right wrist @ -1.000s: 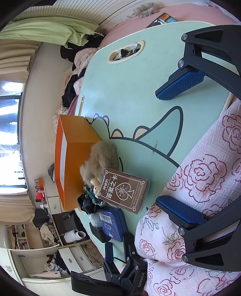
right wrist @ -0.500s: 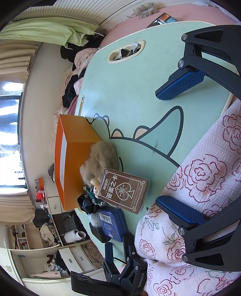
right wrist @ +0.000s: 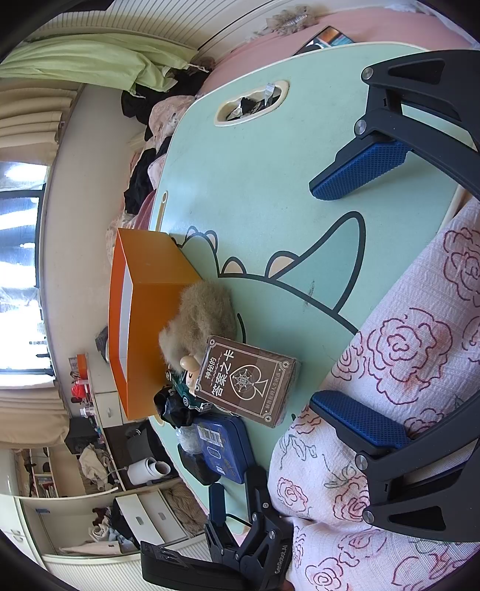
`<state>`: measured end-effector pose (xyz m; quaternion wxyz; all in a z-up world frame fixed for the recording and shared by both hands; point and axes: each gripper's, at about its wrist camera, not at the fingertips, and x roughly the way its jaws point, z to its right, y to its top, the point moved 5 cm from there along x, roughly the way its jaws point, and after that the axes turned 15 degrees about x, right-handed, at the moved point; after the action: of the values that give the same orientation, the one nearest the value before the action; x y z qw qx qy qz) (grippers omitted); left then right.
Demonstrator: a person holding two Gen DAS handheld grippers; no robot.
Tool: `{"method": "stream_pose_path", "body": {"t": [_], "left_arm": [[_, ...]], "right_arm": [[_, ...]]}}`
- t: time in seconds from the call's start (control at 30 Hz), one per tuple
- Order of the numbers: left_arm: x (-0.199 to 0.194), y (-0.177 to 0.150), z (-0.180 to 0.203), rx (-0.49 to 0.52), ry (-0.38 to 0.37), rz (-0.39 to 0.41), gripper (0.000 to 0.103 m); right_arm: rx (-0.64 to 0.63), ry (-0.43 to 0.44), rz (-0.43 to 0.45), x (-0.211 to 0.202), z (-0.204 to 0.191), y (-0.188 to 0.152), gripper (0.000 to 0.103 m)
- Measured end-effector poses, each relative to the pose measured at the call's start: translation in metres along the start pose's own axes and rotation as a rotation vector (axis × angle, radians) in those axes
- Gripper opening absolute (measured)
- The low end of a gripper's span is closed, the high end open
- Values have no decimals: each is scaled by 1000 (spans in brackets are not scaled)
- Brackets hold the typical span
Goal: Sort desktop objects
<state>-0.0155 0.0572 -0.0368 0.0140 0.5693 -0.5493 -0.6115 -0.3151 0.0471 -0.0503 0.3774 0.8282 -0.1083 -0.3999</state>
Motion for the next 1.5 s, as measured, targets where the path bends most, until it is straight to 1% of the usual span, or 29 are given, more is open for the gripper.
{"method": "stream_pose_path", "body": {"t": [1.33, 1.5], "left_arm": [[-2, -2, 0, 7, 3, 4, 103], [-1, -3, -1, 6, 2, 5, 103]], "right_arm": [[32, -29, 27, 0, -2, 0, 103], [49, -19, 45, -3, 2, 1, 103]]}}
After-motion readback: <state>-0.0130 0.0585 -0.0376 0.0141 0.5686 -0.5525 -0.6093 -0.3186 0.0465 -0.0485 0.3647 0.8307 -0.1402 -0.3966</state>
